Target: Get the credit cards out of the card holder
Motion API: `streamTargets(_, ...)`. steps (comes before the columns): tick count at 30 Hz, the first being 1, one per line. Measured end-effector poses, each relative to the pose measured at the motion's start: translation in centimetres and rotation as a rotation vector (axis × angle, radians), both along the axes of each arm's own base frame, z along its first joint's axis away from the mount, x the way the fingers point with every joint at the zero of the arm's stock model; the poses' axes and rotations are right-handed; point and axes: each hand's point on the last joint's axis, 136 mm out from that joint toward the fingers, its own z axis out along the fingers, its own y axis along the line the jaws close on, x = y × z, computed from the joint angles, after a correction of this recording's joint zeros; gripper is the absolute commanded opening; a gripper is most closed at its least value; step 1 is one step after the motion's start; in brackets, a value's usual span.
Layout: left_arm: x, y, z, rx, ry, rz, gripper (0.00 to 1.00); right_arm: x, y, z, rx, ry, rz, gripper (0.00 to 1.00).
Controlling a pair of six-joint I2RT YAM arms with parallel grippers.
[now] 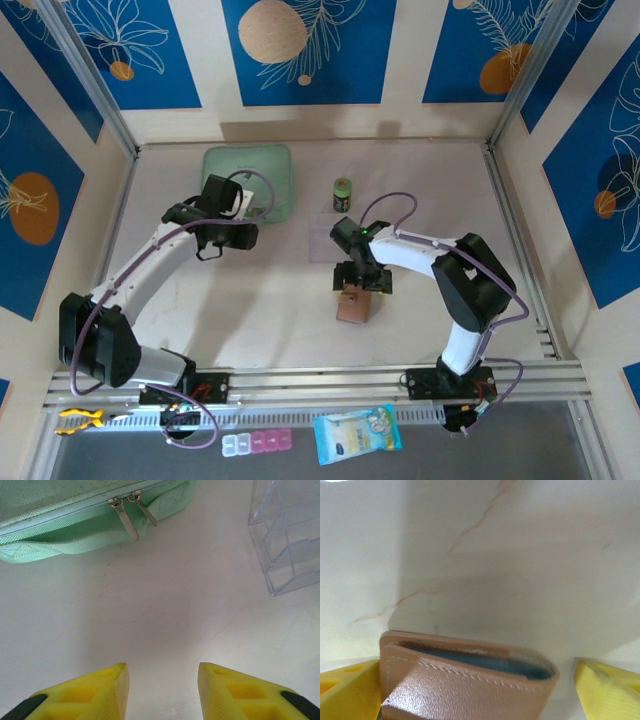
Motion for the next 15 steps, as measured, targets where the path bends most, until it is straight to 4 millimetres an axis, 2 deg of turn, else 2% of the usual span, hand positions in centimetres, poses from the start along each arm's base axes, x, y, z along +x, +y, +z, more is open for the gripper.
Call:
streamTargets(5,0.0,0.0,-0.2,0.002,0.005,0.001,0.41,0.0,-2.2,-0.3,0.002,0.0,-0.035,0.95)
streamTargets(9,0.1,0.2,-0.3,0.003,0.008,0.005,0.41,-1.8,-4.9,-0.2,-0.013,0.016,-0.079,0.94)
streamTargets(15,0.2,0.3,-0.8,0.008,0.021,0.01,0.41,-4.6,-7.0,-0.1,-0.029,0.042,-0.108,0.94)
